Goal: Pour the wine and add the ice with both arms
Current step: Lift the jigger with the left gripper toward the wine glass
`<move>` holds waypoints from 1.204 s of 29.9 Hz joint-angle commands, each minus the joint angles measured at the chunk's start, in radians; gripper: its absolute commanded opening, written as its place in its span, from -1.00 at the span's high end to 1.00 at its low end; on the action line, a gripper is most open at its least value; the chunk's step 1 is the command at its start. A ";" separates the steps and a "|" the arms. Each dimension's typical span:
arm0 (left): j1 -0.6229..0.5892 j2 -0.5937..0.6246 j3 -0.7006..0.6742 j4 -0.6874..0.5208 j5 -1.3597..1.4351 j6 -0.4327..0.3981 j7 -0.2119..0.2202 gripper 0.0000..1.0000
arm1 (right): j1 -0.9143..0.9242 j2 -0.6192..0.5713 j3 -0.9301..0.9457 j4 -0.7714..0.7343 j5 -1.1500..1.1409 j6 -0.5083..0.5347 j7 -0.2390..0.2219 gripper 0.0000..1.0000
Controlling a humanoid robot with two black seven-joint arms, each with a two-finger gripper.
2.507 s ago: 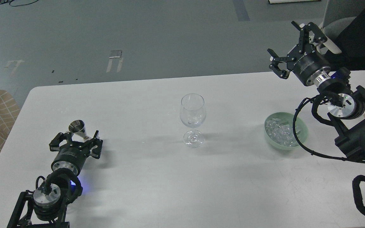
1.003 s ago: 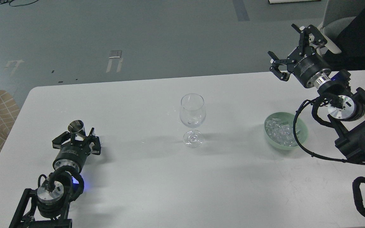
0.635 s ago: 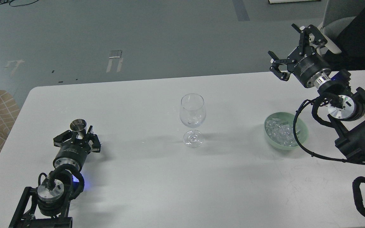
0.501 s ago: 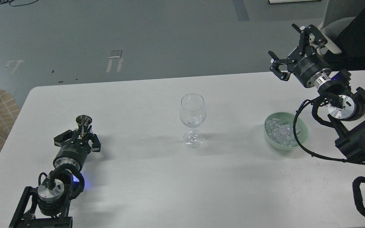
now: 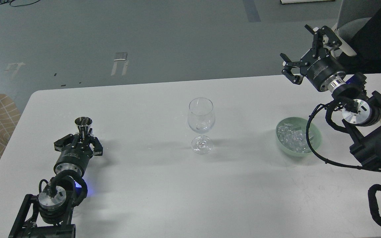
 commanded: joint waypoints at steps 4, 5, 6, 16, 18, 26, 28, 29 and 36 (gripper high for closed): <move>-0.006 0.000 0.000 -0.009 -0.002 -0.010 -0.005 0.87 | 0.001 0.003 0.000 0.000 0.000 0.000 0.000 -1.00; -0.011 0.000 0.001 -0.012 -0.002 -0.013 -0.005 0.92 | 0.000 0.003 0.000 0.000 0.000 0.000 0.000 -1.00; -0.011 0.000 0.003 -0.015 -0.001 -0.013 -0.005 0.92 | 0.000 0.003 0.000 0.000 0.000 0.000 -0.002 -1.00; -0.040 0.000 0.061 -0.083 0.002 0.004 0.012 1.00 | 0.000 0.004 0.000 0.000 0.000 0.000 -0.002 -1.00; -0.040 0.000 0.081 -0.101 0.004 0.014 0.014 1.00 | 0.000 0.003 0.000 0.000 0.000 -0.002 0.000 -1.00; -0.054 0.000 0.133 -0.162 0.004 0.074 0.017 1.00 | 0.000 0.004 0.000 0.000 0.000 -0.002 -0.002 -1.00; -0.060 0.000 0.144 -0.175 0.005 0.097 0.017 1.00 | 0.000 0.004 0.000 0.000 0.000 0.000 0.000 -1.00; -0.063 0.000 0.147 -0.176 0.007 0.103 0.018 1.00 | 0.000 0.004 0.000 0.000 0.000 -0.002 0.000 -1.00; -0.089 0.000 0.194 -0.192 0.019 0.119 0.018 1.00 | 0.000 0.003 0.000 0.000 0.000 -0.002 0.000 -1.00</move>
